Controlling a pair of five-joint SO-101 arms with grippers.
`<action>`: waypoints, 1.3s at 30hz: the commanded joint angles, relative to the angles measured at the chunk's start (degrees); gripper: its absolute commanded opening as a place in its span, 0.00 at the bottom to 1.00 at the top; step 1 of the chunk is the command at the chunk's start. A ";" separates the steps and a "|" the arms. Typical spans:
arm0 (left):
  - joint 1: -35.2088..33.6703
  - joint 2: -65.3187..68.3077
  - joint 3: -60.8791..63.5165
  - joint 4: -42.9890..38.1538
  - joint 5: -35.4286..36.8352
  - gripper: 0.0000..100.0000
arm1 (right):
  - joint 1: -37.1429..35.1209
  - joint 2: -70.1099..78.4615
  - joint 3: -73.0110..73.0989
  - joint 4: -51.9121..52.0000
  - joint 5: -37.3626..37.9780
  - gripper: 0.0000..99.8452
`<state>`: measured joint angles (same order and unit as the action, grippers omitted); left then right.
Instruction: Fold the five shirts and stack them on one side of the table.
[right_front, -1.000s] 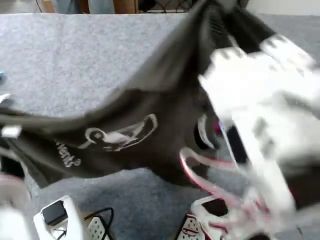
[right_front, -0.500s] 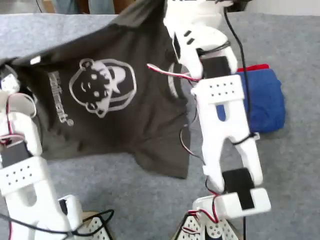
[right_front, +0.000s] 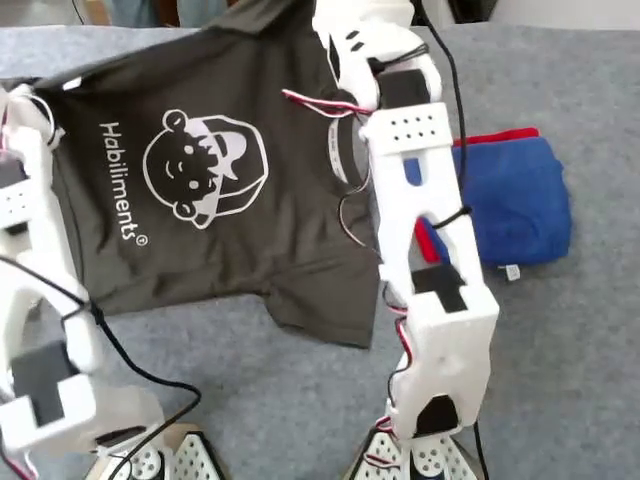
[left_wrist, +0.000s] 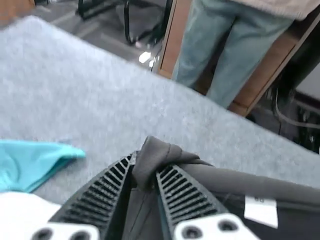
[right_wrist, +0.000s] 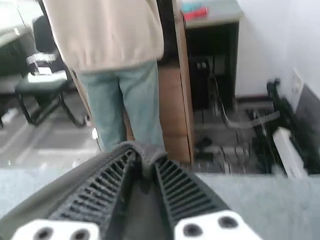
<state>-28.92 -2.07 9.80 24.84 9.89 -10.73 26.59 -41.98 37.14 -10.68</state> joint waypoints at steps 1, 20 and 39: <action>-0.31 0.79 -6.73 7.47 0.18 0.03 | 1.76 -0.22 -8.75 13.01 -0.70 0.01; 2.95 1.41 9.98 19.96 -22.24 0.03 | -5.36 -0.40 -10.15 64.00 24.53 0.01; -2.24 0.62 22.20 23.91 -29.10 0.03 | -3.96 -32.75 37.23 60.66 31.21 0.01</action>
<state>-30.15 -0.04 31.69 48.31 -17.01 -15.47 -1.45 -7.52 97.80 20.26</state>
